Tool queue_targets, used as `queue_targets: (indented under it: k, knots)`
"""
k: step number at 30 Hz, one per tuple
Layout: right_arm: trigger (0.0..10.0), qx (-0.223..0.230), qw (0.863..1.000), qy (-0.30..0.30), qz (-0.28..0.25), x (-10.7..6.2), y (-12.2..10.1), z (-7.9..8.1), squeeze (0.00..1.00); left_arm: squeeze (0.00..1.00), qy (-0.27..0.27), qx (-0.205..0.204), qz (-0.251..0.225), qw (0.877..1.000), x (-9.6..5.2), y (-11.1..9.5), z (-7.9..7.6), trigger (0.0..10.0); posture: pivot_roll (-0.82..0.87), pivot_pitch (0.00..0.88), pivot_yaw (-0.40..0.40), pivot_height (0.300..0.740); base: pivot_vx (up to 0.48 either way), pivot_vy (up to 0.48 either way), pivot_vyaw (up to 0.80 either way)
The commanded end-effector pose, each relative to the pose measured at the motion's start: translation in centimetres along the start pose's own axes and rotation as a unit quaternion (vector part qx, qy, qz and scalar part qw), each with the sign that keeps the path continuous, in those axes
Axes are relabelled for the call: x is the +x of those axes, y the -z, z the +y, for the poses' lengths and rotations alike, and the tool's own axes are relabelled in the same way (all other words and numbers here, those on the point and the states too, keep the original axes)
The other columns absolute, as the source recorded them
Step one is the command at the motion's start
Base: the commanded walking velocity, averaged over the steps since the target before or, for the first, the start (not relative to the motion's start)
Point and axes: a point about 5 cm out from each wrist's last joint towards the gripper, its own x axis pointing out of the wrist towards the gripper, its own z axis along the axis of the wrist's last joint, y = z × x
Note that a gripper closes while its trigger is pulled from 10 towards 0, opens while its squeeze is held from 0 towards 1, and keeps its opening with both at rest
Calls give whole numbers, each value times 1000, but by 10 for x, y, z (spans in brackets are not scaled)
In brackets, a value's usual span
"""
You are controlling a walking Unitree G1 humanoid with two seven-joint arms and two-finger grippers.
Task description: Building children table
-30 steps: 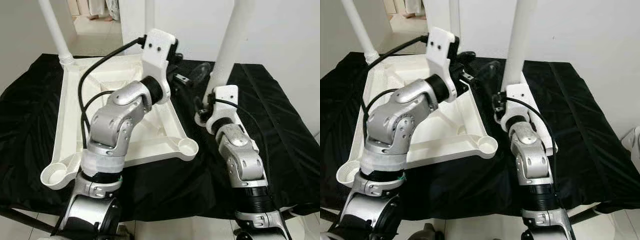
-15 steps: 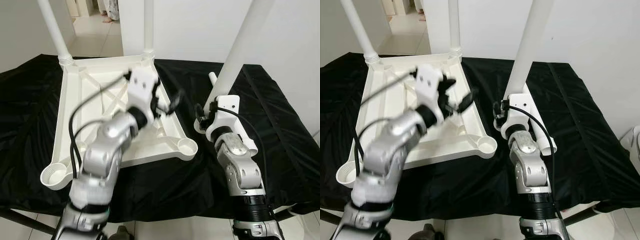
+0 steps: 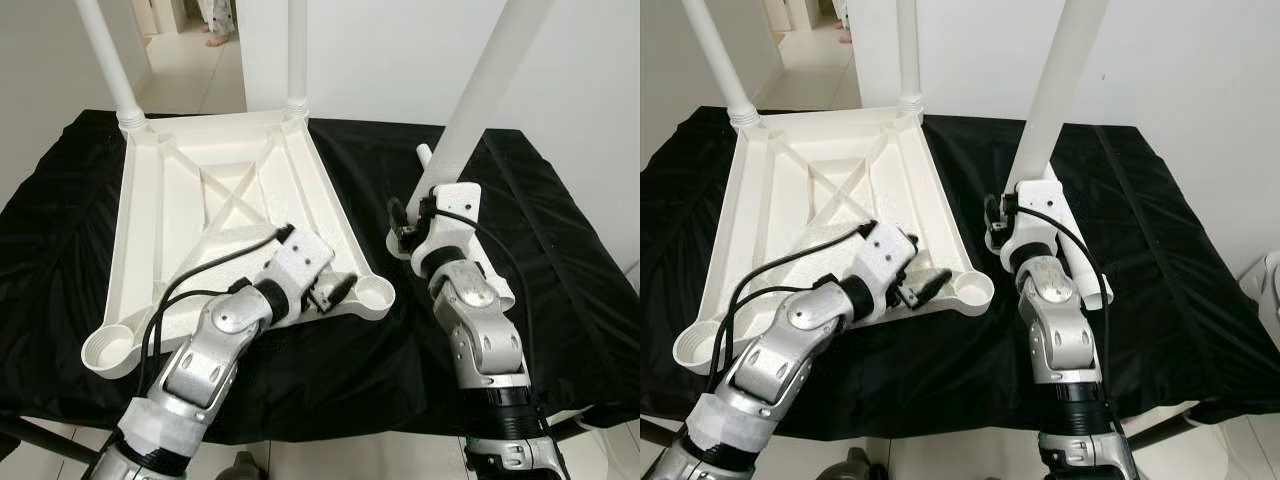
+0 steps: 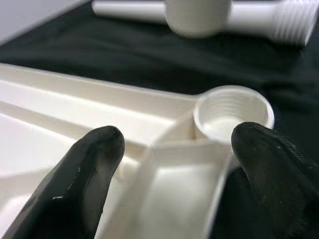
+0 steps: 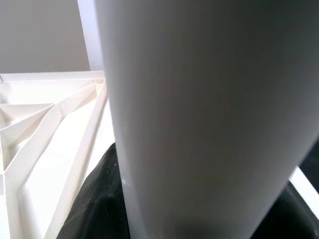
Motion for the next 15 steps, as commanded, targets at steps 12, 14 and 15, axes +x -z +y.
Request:
queue_targets:
  k: [12,14,15]
  knots:
    - [10000,3,1000,3,-12,2,-5,-2,0,0,53,27,59,996,4,26,-10,10000,73,17,5,740,0,0,0]
    - [10000,3,1000,4,-12,1,-5,-2,0,0,58,31,67,996,5,29,-10,10000,71,17,8,740,0,0,0]
    - [10000,2,1000,5,-12,1,-4,-2,0,0,61,32,75,995,7,32,-10,10000,69,17,8,740,0,0,0]
